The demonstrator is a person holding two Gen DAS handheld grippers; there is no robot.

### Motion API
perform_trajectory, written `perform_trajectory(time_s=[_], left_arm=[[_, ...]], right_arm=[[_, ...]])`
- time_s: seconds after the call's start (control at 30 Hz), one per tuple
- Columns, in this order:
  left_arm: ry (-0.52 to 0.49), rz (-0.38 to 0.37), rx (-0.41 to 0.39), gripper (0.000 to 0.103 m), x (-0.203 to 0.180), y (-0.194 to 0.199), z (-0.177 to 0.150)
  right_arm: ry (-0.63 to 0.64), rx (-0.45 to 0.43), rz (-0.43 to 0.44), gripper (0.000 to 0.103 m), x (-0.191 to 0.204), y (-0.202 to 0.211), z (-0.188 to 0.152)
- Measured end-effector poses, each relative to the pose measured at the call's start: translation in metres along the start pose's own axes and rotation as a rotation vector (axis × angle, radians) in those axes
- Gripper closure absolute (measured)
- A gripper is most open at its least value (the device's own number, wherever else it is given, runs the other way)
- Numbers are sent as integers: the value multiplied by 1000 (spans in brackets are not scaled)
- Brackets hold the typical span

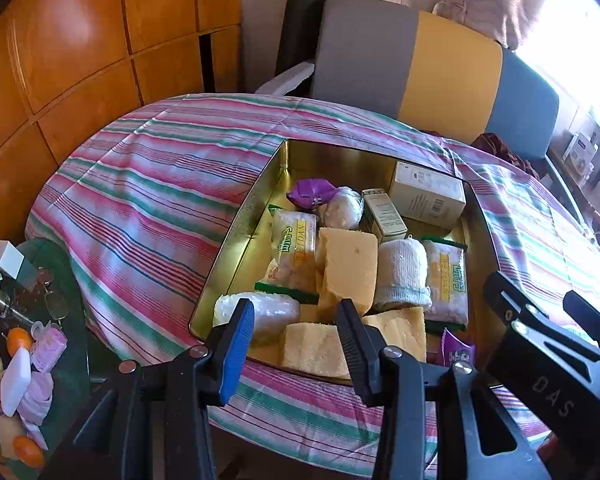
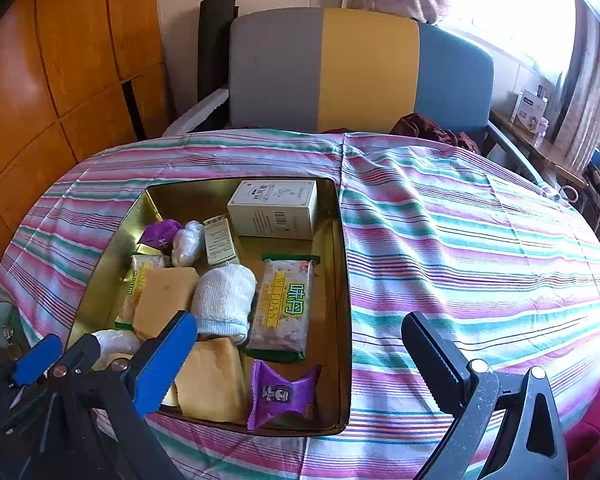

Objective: Organize objects

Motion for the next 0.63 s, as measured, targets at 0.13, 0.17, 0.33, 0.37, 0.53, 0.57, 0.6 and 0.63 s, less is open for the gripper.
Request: perform_trajectory(time_s=[0.13,0.17,0.33,0.37,0.53,0.57,0.6,0.63], left_arm=[[-20,8,-20,60,-2,4,2],[-23,10,-25,60,-3,5,2],[-20,6,-27,60,-3,6,3],[-16,2,-24,60,-2,6,3],[-19,24,-40,60,0,7,3],[-20,29,-42,60,0,7,3],[-22,35,-43,60,1,7,4],[-24,39,-44,60,1,7,4]], right_arm=[[0,-9,-9,0,-1,0,1],[3,-10,-9,0,-1,0,2],[12,-17,-19,0,0,0,2],[12,-18,-22,0,0,0,2],[10,-12,-17,0,-1,-2,2],[10,-9,-17,0,-1,-2,1],[7,-6,-17,0,-1,-3,1],[6,-5,-15,0,0,-3,1]])
Point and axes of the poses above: each gripper's, at about its wrist camera, not at the fingertips, and y roughly against the way its jaws point, x to its left, z to its top, the point moved 10 cm from there along -y, roughly the way its jaws point, and after that the axes turned 13 degrees about -z, right-handed, at the moved point
